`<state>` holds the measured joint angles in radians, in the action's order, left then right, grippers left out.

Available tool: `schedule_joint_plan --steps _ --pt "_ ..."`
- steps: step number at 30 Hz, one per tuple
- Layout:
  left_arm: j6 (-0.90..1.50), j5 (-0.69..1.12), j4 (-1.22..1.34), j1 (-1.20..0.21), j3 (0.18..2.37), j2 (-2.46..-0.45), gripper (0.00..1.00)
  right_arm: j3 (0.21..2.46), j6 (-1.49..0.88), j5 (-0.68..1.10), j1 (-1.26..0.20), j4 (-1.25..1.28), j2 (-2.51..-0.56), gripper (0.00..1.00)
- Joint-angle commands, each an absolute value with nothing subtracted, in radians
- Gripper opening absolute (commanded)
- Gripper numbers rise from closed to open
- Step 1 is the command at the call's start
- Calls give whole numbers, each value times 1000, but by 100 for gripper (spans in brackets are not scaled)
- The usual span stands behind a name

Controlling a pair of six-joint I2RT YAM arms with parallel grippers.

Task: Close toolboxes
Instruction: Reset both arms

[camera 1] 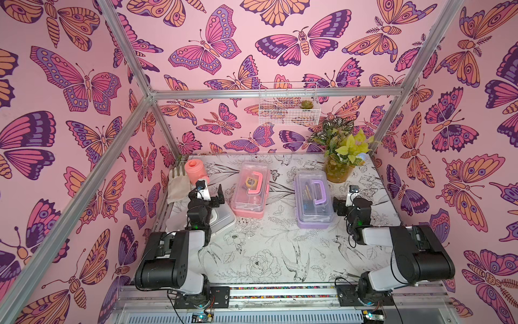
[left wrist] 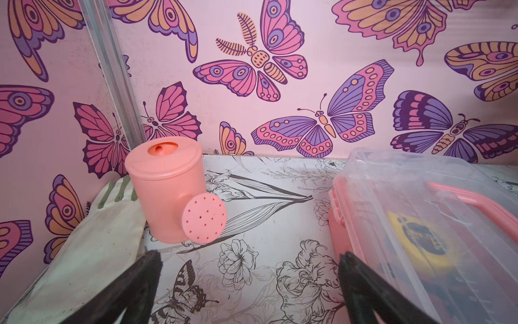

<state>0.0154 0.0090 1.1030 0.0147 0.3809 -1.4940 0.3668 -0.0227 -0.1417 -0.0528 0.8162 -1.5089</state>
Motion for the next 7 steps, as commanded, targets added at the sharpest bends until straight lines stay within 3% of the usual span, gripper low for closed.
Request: schedule_joint_plan --steps 1,7 --pt "-26 13 898 18 366 -1538 100 390 -34 -152 -48 829 -1506 99" --pt "-21 2 891 19 371 -1542 100 397 -38 -139 -41 818 -1506 99"
